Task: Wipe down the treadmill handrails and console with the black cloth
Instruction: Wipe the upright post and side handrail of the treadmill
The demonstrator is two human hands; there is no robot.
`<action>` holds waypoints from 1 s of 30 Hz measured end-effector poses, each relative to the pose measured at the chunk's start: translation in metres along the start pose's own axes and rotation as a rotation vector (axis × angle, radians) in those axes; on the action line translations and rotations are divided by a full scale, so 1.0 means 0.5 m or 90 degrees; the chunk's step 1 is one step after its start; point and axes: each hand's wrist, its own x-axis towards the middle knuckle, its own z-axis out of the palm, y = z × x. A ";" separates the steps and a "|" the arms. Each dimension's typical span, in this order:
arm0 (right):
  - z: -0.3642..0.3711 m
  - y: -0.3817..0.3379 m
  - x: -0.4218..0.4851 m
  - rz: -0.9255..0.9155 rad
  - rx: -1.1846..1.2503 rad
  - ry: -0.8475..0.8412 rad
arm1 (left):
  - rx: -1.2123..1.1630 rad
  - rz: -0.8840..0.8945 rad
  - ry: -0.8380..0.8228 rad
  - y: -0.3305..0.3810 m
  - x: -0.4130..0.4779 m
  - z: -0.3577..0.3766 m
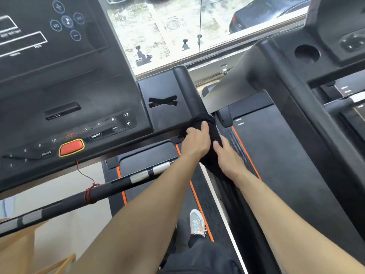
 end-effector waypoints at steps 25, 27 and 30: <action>-0.003 0.073 -0.052 0.010 0.118 -0.019 | -0.483 -0.118 -0.084 -0.056 -0.155 0.138; 0.007 0.061 -0.055 0.025 0.030 0.022 | -0.524 -0.152 -0.098 -0.057 -0.138 0.145; 0.029 0.044 -0.075 0.037 -0.106 0.100 | -0.591 -0.159 -0.095 -0.063 -0.127 0.159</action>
